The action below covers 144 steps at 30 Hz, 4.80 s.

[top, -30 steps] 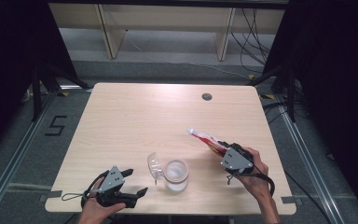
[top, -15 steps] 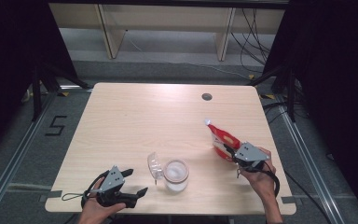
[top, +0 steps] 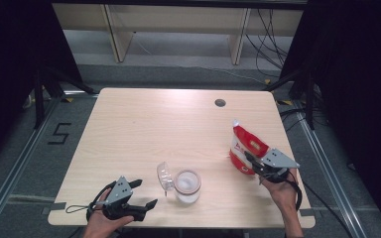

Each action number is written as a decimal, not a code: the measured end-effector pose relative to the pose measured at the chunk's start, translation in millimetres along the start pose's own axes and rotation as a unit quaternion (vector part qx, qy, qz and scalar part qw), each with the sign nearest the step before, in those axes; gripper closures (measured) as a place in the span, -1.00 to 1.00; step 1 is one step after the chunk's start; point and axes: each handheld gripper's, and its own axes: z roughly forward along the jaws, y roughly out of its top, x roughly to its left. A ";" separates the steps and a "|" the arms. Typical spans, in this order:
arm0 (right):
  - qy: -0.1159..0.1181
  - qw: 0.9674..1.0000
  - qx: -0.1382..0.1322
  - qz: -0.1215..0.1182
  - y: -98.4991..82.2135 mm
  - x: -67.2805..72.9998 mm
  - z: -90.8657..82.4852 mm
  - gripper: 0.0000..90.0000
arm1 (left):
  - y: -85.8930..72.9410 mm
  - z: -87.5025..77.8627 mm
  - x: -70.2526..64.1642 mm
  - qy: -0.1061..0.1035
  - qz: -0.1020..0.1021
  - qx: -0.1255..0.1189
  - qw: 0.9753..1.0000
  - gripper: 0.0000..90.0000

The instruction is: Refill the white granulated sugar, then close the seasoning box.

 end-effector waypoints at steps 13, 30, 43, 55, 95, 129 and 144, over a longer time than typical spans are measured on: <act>-0.019 0.986 0.001 0.163 -5.2 9.1 -46.3 -0.16 | 0.7 1.2 0.3 -0.004 -0.003 0.001 1.000 -0.64; -0.018 0.985 0.026 0.167 -15.2 27.0 -65.2 -0.23 | 1.9 2.0 -3.0 -0.010 -0.005 0.001 1.000 -0.64; -0.009 0.987 0.042 0.157 -22.7 48.9 -78.9 -0.26 | 3.0 0.5 -4.9 -0.012 -0.012 -0.005 1.000 -0.64; 0.003 0.989 0.065 0.133 -26.3 59.7 -80.0 -0.27 | 4.8 -0.6 -6.1 -0.011 -0.012 -0.011 1.000 -0.64; -0.012 0.991 0.078 0.111 -26.6 58.9 -77.4 -0.24 | 37.9 -7.7 -17.2 -0.049 0.014 -0.044 0.998 0.99; -0.021 0.990 0.076 0.118 -25.5 58.9 -80.8 -0.24 | 58.0 3.6 -20.7 -0.060 0.030 -0.040 0.997 0.96; -0.004 0.991 0.072 0.116 -23.7 61.1 -80.0 -0.26 | 38.9 -3.6 -18.6 -0.055 0.030 -0.037 0.997 -0.12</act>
